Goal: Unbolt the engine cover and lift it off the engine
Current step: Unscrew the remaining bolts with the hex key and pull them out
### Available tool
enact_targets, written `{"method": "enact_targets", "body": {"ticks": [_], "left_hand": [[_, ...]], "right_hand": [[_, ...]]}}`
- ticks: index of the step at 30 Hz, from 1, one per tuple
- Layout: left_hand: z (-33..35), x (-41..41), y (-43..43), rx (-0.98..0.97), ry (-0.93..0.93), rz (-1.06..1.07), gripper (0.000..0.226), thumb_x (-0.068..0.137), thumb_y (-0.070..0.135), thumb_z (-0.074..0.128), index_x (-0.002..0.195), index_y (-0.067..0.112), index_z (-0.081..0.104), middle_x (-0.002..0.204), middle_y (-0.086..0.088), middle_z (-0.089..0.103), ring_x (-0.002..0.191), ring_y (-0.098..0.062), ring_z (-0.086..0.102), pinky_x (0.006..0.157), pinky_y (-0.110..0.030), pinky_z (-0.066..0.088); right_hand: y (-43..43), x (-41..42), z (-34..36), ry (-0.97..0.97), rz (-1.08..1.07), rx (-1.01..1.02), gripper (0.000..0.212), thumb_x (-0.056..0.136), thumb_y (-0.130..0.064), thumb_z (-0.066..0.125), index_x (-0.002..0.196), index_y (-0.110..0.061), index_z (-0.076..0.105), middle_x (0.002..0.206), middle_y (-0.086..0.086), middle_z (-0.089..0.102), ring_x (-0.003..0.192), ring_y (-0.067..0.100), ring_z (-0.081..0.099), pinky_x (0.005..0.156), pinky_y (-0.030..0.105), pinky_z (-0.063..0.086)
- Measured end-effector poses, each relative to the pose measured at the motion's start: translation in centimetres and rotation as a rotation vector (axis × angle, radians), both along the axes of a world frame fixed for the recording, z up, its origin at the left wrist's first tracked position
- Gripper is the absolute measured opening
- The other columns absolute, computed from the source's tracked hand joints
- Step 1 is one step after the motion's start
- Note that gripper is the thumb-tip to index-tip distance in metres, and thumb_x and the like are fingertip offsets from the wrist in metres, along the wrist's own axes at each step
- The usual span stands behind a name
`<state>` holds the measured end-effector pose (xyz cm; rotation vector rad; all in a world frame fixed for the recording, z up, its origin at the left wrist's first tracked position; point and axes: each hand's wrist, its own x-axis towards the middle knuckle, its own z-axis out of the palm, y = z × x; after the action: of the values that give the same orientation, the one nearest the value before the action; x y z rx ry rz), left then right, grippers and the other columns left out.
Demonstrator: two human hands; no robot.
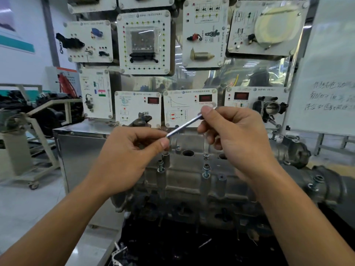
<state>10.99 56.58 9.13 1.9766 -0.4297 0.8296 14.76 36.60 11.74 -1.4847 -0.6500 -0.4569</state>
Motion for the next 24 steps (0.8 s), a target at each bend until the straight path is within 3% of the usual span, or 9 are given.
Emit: {"method": "enact_targets", "body": {"ticks": [3,5,7,9,12,20,24], "left_hand": [[0.1,-0.1,0.0,0.175,0.043,0.029,0.016,0.083,0.025,0.075,0.082,0.041,0.074,0.075,0.022,0.073,0.067,0.003,0.067,0.06,-0.009,0.048],[0.4,-0.1,0.3,0.25,0.072,0.018,0.015,0.083,0.024,0.075,0.084,0.039,0.076,0.082,0.021,0.074,0.078,0.002,0.068,0.069,-0.01,0.048],[0.9,-0.1,0.9,0.254,0.121,-0.006,0.012,0.084,0.023,0.075,0.086,0.035,0.079,0.084,0.017,0.075,0.081,-0.004,0.07,0.074,-0.019,0.053],[1.4,-0.2,1.3,0.251,0.176,-0.026,0.01,0.084,0.023,0.074,0.089,0.03,0.08,0.083,0.012,0.077,0.076,-0.011,0.072,0.076,-0.03,0.056],[1.5,-0.4,1.3,0.302,0.193,-0.053,0.009,0.084,0.019,0.074,0.09,0.021,0.08,0.09,0.009,0.077,0.081,-0.011,0.072,0.08,-0.036,0.055],[0.9,-0.5,1.5,0.24,0.173,-0.073,0.013,0.088,0.011,0.07,0.096,0.015,0.08,0.088,0.004,0.079,0.084,-0.015,0.074,0.082,-0.038,0.056],[0.8,-0.6,1.6,0.191,0.182,-0.077,0.02,0.084,0.026,0.069,0.096,0.013,0.079,0.087,-0.01,0.078,0.088,-0.04,0.07,0.081,-0.056,0.054]], "right_hand": [[-0.1,0.0,-0.2,-0.078,-0.02,-0.072,0.033,0.096,-0.022,0.064,0.066,-0.008,0.07,0.056,0.003,0.064,0.046,0.013,0.047,0.04,0.018,0.034],[0.4,-0.1,0.1,-0.172,-0.009,-0.126,0.027,0.097,-0.02,0.062,0.074,-0.007,0.07,0.063,0.009,0.066,0.048,0.026,0.048,0.04,0.029,0.039],[1.4,-0.3,0.6,-0.291,-0.01,-0.197,0.024,0.098,-0.02,0.061,0.079,-0.007,0.07,0.066,0.011,0.065,0.056,0.03,0.055,0.051,0.038,0.047],[2.6,-0.4,0.8,-0.354,0.011,-0.219,0.022,0.098,-0.02,0.061,0.081,-0.008,0.07,0.065,0.007,0.063,0.058,0.021,0.057,0.054,0.033,0.049],[4.4,-0.2,0.4,-0.348,0.046,-0.194,0.021,0.098,-0.018,0.06,0.083,-0.007,0.07,0.056,-0.004,0.055,0.052,0.005,0.05,0.052,0.02,0.043],[6.2,0.5,0.1,-0.377,0.073,-0.124,0.021,0.098,-0.016,0.061,0.083,-0.004,0.071,0.055,0.003,0.053,0.052,0.003,0.047,0.051,0.017,0.039],[6.9,0.7,0.2,-0.368,0.088,-0.081,0.019,0.098,-0.015,0.061,0.084,-0.009,0.072,0.053,-0.012,0.048,0.05,0.002,0.045,0.052,0.014,0.036]]}}
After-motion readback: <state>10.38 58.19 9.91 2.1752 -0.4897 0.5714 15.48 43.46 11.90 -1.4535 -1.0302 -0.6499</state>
